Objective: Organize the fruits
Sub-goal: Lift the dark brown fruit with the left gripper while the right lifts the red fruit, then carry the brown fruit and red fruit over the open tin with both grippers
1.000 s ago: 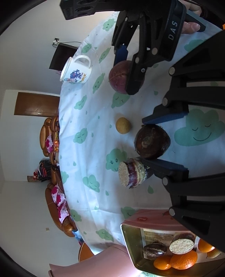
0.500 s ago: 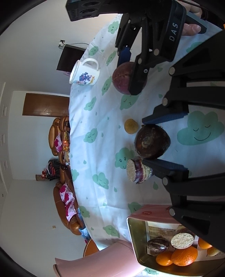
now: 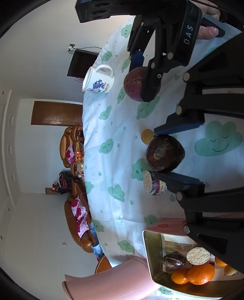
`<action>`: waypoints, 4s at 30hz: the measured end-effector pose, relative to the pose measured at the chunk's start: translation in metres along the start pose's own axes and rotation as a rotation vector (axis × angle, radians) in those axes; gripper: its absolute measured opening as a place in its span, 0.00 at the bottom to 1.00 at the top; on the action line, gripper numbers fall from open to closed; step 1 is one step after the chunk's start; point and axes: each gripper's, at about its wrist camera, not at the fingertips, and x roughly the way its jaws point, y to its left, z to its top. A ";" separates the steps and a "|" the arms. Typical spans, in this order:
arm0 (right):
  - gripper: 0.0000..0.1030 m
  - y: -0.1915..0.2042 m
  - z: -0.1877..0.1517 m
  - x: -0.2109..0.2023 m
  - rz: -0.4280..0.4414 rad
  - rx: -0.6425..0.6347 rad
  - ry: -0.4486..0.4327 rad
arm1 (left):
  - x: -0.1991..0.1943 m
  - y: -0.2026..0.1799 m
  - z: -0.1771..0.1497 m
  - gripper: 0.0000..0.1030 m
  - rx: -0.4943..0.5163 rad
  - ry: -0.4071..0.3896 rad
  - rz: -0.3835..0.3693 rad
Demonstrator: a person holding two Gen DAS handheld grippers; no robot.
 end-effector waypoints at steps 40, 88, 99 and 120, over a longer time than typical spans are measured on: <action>0.49 0.007 -0.004 -0.028 0.000 -0.038 -0.150 | -0.028 -0.003 -0.003 0.40 0.015 -0.147 0.039; 0.49 0.035 -0.007 -0.040 0.009 -0.102 -0.216 | -0.061 -0.001 -0.013 0.40 0.019 -0.268 0.102; 0.49 0.058 -0.003 -0.031 0.053 -0.134 -0.191 | -0.067 0.019 -0.020 0.40 -0.014 -0.240 0.130; 0.49 0.117 0.016 -0.016 0.150 -0.210 -0.171 | -0.085 0.072 -0.035 0.40 -0.093 -0.196 0.214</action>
